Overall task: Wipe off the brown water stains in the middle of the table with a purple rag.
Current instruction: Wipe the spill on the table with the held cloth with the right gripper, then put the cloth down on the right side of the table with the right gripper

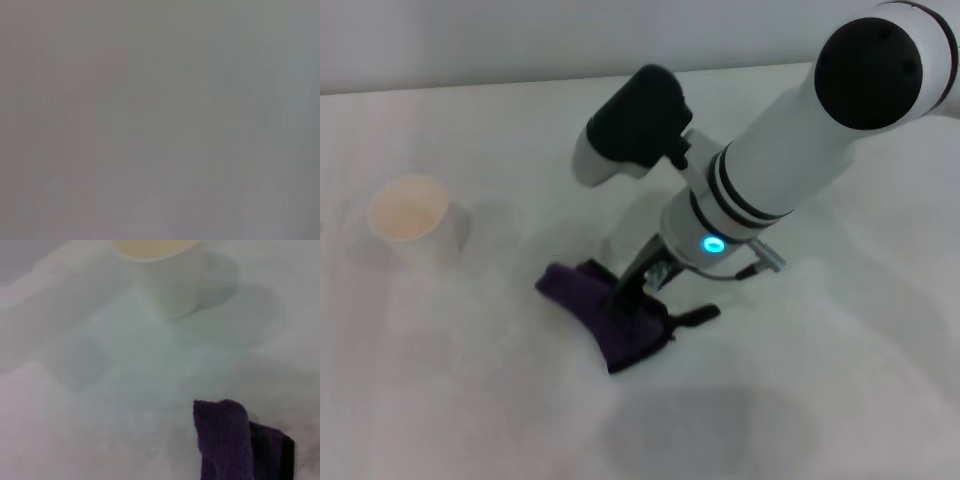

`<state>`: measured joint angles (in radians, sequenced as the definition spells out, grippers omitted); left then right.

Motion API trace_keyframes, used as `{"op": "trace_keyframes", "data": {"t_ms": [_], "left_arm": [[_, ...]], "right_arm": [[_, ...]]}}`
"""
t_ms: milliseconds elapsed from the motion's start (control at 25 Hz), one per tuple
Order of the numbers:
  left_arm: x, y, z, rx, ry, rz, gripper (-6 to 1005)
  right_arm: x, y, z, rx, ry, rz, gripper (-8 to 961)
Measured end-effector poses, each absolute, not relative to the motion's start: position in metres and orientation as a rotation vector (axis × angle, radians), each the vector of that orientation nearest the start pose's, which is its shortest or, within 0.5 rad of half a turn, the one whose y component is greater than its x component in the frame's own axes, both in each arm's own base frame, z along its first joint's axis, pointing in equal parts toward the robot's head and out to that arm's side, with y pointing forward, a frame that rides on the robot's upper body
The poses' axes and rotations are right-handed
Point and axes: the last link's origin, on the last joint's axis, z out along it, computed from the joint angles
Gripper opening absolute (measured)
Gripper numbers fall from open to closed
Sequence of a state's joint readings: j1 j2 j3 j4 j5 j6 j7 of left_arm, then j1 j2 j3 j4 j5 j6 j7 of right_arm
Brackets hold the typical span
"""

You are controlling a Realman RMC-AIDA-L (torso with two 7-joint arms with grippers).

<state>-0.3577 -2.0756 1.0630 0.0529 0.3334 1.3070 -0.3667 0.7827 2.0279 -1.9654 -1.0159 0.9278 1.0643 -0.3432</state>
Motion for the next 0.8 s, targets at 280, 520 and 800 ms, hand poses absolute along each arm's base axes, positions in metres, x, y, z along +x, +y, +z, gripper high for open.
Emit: {"op": "trace_keyframes", "data": {"t_ms": [280,520,800], "left_arm": [[-0.370,0.295,0.029,-1.431,-0.612,-0.766,874],[-0.371,0.296,0.031,-1.421,-0.613,-0.766,873],[-0.372,0.295,0.032,-1.405,-0.617,-0.767,874]], "right_arm": [[0.158,0.333,-0.117,-2.747,0.984,-0.516,109],[0.181,0.351,-0.097,-2.614,0.992,-0.513,127],[0.220,0.380,-0.057,-2.393,1.047,-0.486,148]]}}
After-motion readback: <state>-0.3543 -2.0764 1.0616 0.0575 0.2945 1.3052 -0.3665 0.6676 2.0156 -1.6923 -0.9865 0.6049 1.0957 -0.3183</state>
